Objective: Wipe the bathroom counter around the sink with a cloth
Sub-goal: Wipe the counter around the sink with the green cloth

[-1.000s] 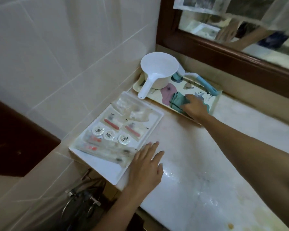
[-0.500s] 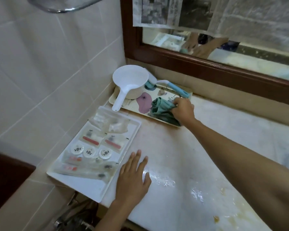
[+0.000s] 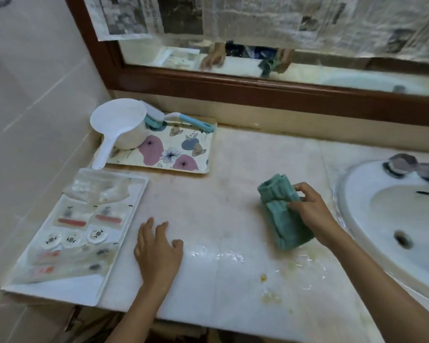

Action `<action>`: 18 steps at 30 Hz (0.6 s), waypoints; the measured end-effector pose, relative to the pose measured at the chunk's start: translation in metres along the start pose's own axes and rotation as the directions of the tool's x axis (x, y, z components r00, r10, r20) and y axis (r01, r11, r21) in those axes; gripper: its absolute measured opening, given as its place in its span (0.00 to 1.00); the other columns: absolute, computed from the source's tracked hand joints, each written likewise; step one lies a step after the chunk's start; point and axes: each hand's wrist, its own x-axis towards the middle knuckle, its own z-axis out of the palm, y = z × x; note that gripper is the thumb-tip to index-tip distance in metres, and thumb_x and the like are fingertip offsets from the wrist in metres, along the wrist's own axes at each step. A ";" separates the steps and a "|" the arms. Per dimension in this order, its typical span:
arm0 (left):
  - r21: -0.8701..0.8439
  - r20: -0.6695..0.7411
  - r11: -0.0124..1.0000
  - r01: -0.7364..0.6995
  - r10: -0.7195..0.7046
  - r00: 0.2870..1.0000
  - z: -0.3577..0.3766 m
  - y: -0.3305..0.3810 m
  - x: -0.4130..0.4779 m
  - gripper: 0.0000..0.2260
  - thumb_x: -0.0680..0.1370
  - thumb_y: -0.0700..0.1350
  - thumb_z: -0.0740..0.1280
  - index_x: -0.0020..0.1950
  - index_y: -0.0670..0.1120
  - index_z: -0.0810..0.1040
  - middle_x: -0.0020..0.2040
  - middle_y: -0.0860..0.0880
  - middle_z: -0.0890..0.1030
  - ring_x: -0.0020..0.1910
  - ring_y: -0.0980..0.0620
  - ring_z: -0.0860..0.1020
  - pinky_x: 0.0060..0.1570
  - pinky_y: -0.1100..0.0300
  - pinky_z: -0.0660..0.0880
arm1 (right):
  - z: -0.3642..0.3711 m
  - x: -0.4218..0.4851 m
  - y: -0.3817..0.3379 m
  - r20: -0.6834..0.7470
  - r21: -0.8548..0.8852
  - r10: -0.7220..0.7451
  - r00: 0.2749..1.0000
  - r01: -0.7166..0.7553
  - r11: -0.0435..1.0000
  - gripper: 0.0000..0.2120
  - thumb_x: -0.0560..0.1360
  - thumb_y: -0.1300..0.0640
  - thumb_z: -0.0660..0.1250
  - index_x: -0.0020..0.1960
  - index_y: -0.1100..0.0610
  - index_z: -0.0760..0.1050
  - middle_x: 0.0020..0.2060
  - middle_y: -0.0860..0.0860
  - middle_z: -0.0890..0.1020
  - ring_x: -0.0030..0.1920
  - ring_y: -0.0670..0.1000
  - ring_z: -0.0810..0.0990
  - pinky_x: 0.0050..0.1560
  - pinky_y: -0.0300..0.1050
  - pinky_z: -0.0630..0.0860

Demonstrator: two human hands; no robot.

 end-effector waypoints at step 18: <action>0.212 0.068 0.926 -0.314 0.307 0.949 0.056 0.088 0.067 0.27 0.74 0.56 0.55 0.71 0.49 0.70 0.76 0.47 0.63 0.75 0.45 0.59 0.66 0.42 0.61 | -0.053 0.033 0.131 -0.014 -0.840 -0.200 0.980 0.097 0.533 0.34 0.75 0.39 0.33 0.78 0.48 0.44 0.78 0.48 0.45 0.77 0.51 0.41 0.75 0.47 0.42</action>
